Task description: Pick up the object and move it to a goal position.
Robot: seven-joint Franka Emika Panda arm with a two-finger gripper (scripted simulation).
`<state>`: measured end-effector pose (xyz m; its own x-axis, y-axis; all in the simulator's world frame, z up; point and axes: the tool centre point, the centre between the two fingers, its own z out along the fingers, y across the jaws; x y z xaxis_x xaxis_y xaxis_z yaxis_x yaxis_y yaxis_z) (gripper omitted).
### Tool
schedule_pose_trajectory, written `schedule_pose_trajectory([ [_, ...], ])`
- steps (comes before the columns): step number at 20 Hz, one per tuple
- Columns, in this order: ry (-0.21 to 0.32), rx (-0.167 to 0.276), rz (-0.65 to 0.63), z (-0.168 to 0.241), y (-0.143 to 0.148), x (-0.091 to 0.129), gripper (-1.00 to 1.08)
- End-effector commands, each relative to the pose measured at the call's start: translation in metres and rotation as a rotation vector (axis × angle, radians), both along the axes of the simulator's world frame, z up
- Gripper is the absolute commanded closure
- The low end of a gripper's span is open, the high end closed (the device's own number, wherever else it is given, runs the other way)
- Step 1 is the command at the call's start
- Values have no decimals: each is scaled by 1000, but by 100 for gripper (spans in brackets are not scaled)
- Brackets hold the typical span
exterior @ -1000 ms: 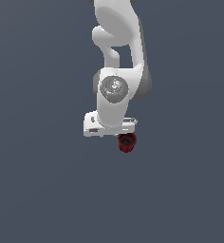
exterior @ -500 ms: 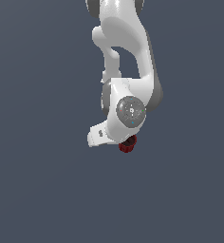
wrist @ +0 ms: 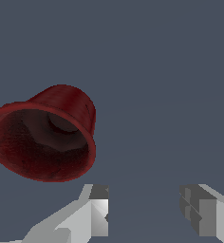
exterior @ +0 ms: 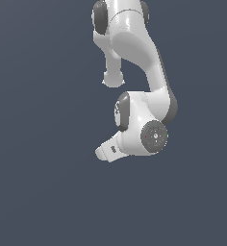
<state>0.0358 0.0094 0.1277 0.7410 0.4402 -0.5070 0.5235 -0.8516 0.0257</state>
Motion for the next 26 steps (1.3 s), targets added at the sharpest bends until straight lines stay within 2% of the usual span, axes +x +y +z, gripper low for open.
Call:
schedule_pose_trajectory([
  [1, 44, -12, 51, -3, 4, 2, -20],
  [17, 319, -85, 379, -26, 28, 4, -20],
  [26, 437, -117, 521, -37, 38, 1, -20],
])
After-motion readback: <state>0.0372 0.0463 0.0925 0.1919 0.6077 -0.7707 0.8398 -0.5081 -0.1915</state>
